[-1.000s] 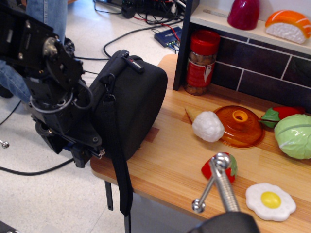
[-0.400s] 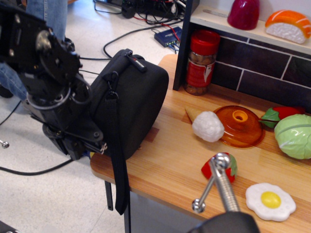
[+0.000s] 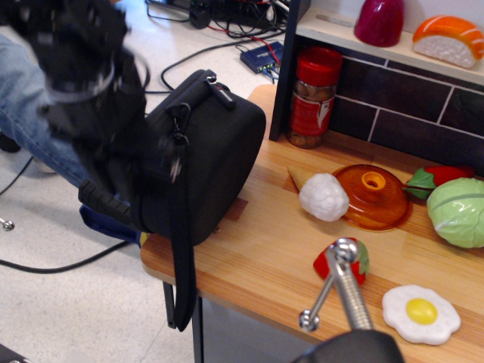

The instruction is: Unzip zipper bag

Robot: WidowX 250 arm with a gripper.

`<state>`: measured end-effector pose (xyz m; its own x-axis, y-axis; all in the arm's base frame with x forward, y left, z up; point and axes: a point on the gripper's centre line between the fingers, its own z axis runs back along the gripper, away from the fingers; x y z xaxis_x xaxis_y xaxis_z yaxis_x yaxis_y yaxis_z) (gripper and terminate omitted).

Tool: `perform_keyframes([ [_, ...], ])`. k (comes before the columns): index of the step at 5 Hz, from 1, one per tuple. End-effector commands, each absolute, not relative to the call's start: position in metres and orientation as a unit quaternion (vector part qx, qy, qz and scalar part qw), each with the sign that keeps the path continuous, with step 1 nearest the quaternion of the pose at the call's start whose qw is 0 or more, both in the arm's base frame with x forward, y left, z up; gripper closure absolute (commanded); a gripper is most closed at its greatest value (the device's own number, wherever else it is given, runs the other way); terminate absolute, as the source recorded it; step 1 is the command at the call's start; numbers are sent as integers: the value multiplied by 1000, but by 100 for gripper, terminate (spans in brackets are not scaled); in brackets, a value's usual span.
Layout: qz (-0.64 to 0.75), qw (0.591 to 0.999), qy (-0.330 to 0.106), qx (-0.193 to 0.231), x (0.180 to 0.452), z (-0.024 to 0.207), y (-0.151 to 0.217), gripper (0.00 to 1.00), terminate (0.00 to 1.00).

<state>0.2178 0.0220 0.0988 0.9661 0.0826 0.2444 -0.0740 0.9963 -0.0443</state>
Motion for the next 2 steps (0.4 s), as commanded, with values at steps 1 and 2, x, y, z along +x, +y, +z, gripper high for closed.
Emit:
perform_keyframes([
  [1,63,984,-161,-33,267,154,16,100,0],
  [2,72,987,-146,-15,268,154,17,100,100],
])
